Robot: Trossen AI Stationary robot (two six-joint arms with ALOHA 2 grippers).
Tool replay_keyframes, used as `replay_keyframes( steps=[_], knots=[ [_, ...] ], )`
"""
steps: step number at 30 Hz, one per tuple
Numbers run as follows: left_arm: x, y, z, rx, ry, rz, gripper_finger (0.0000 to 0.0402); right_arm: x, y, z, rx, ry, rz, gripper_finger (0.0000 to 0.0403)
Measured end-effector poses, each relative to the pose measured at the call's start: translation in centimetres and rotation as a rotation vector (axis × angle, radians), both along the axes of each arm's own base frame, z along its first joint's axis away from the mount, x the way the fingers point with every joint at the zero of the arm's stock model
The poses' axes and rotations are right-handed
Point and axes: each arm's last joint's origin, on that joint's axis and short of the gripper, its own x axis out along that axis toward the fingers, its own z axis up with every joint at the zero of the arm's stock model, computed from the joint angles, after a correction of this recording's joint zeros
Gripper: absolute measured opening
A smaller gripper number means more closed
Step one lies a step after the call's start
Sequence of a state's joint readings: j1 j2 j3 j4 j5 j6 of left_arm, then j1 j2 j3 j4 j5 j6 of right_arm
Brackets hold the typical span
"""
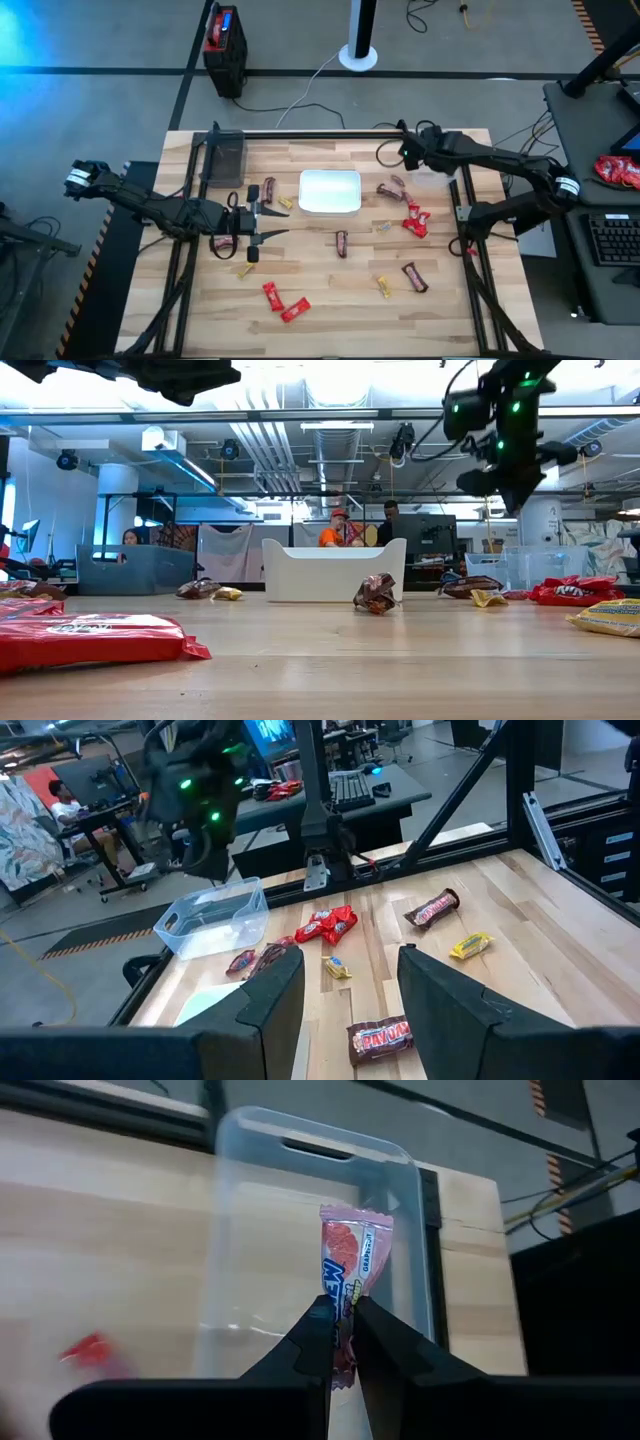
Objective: Sort candy by brand, put in halloween buckets
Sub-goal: Put the pink candy into the transparent bin
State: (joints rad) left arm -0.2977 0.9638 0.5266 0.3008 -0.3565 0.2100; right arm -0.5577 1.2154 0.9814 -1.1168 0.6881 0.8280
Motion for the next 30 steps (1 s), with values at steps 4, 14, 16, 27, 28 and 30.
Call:
replay_keyframes(
  steps=[4, 14, 16, 27, 28, 30],
  knots=[
    [0.0, 0.0, 0.0, -0.001, 0.0, 0.0, 0.0147, -0.4, -1.9, -0.9, 0.031, 0.033, -0.025, 0.0028],
    [0.0, 0.0, 0.1, -0.01, -0.006, 0.001, 0.0147, -0.5, -5.8, -2.1, 0.092, -0.056, 0.037, 0.0028],
    [0.0, 0.0, 0.1, -0.015, -0.007, 0.002, 0.0147, -0.6, -6.6, -2.4, 0.122, -0.088, 0.057, 0.0028],
    [0.0, 0.0, 0.0, -0.037, -0.007, 0.004, 0.0147, -1.0, -7.5, -3.2, 0.148, -0.063, 0.047, 0.0036],
    [0.0, 0.0, 0.0, -0.037, -0.007, 0.004, 0.0147, -1.0, -7.5, -3.2, 0.148, -0.063, 0.048, 0.0042],
    [0.0, 0.0, 0.0, -0.04, -0.007, 0.005, 0.0147, -1.0, -7.5, -3.2, 0.147, -0.063, 0.047, 0.0059]
  ],
)
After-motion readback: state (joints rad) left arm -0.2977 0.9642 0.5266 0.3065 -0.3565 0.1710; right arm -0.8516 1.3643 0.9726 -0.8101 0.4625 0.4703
